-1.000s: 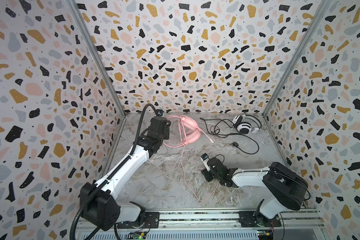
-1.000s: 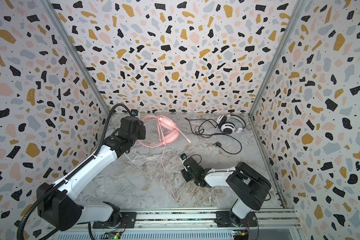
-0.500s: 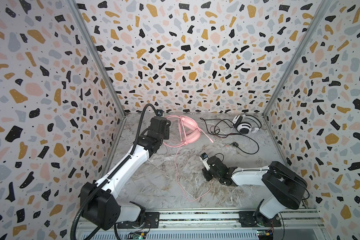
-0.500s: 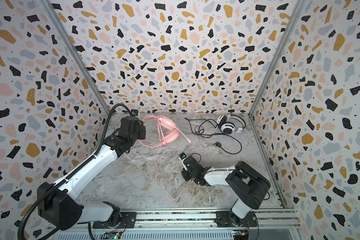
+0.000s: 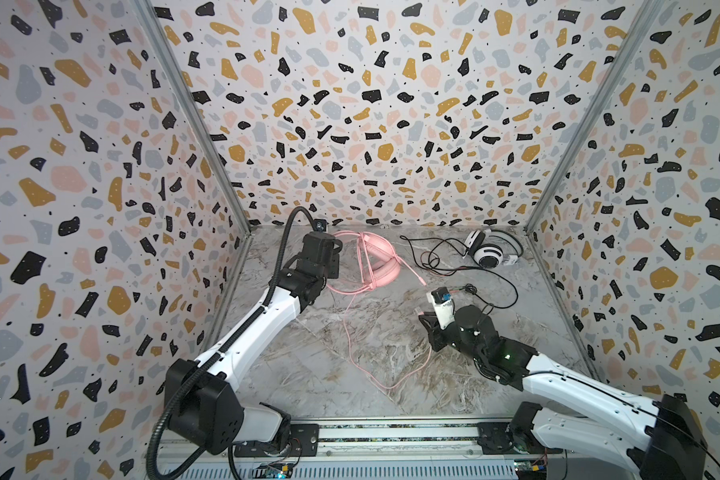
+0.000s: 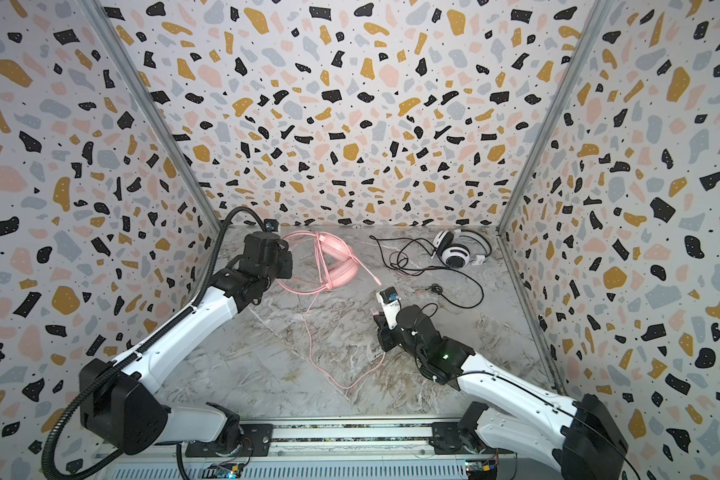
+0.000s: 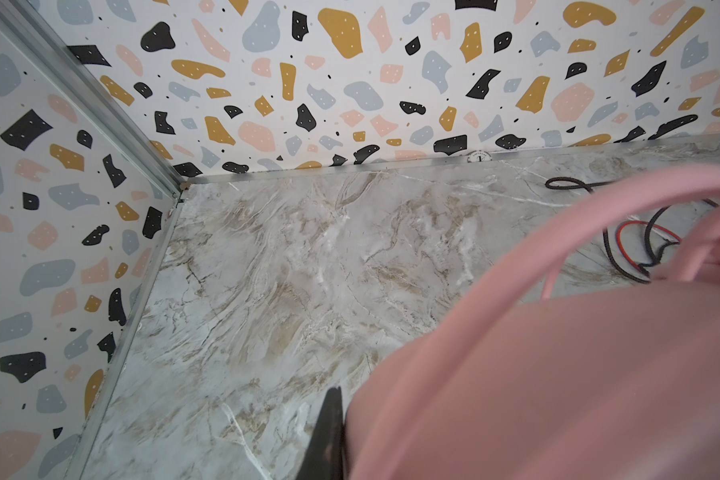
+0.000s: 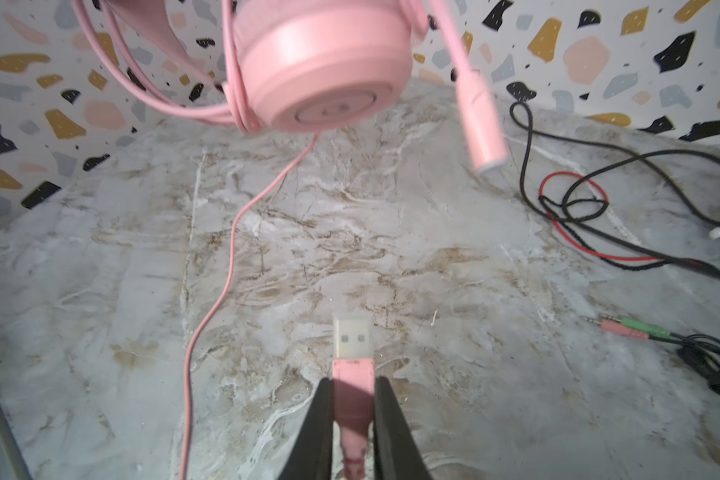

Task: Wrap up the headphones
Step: 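Lift the USB plug high with the right gripper, pulling the cable taut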

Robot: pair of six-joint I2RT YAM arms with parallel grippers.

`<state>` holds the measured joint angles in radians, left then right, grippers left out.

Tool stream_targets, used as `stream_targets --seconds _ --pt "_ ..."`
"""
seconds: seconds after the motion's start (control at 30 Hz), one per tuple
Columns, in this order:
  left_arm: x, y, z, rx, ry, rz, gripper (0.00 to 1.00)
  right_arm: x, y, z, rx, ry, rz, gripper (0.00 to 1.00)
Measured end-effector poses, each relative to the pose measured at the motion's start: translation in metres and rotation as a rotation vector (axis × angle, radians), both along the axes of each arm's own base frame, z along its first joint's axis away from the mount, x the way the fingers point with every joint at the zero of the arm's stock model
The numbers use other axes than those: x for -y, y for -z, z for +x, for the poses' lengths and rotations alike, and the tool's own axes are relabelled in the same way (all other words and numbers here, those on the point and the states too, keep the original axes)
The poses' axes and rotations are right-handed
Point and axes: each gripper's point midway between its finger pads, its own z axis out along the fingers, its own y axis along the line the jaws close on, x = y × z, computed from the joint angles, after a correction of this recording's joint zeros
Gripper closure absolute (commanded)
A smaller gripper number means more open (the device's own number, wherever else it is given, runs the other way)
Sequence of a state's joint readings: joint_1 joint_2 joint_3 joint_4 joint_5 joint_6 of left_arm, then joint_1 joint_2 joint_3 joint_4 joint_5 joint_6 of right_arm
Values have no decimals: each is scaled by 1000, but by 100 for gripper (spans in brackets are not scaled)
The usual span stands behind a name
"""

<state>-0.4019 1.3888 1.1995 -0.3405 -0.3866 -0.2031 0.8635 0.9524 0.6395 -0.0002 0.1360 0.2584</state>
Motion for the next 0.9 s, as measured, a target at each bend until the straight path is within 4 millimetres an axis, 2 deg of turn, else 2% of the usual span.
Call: stream_targets --seconds 0.1,0.37,0.47,0.67,0.77,0.9 --pt "0 9 2 -29 1 11 100 0 -47 -4 51 -9 62 93" --pt "3 22 5 -76 7 25 100 -22 -197 -30 226 -118 239 94" --pt "5 30 8 -93 4 27 100 -32 -239 -38 276 -162 287 94" --pt "15 55 15 -155 26 14 100 -53 -304 -43 322 -245 355 96" --pt "24 66 17 -181 47 -27 100 -65 -323 -48 328 -290 375 96" --pt "37 68 21 -186 58 -115 100 -74 -332 -58 316 -350 380 96"
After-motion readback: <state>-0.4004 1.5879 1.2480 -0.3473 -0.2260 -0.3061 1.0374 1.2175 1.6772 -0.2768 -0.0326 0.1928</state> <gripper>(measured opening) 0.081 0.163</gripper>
